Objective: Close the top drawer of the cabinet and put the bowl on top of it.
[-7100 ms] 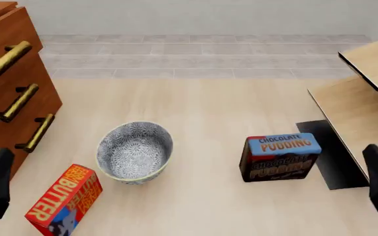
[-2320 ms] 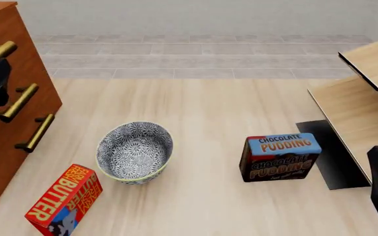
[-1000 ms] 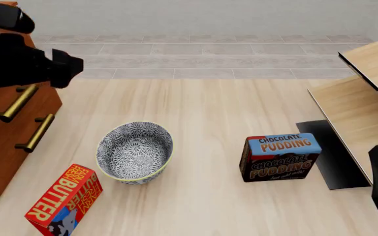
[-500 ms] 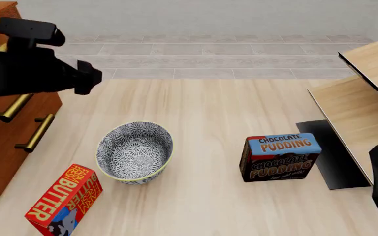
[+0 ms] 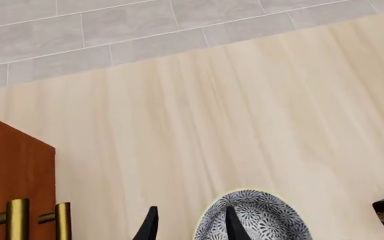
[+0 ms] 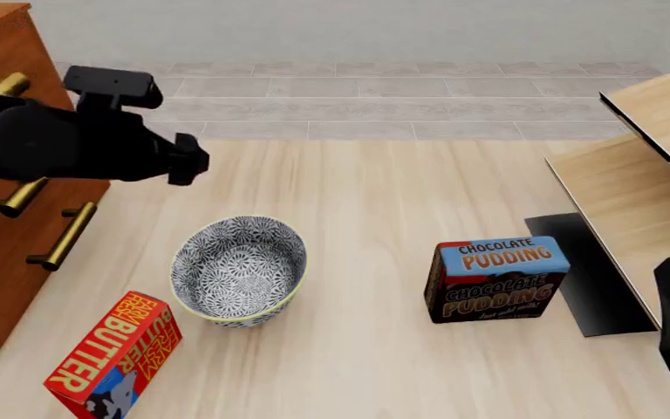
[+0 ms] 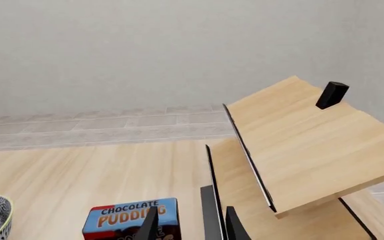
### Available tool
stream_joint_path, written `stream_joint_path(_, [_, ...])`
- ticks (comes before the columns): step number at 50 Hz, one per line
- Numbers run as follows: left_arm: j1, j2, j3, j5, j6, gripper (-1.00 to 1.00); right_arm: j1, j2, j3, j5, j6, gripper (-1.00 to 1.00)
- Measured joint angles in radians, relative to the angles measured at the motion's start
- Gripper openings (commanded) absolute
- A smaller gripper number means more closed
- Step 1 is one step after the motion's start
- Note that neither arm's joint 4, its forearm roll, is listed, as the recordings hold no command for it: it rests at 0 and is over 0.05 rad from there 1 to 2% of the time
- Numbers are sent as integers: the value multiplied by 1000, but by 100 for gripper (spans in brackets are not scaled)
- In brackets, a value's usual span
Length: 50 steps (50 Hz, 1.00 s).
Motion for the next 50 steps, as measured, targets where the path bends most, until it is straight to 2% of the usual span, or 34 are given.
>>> stream_joint_path(24, [-1, 104, -9, -9, -18, 100, 3, 1, 0, 4, -3, 100])
stream_joint_path(50, [-13, 155, 84, -90, -58, 100, 4, 1, 0, 3, -4, 100])
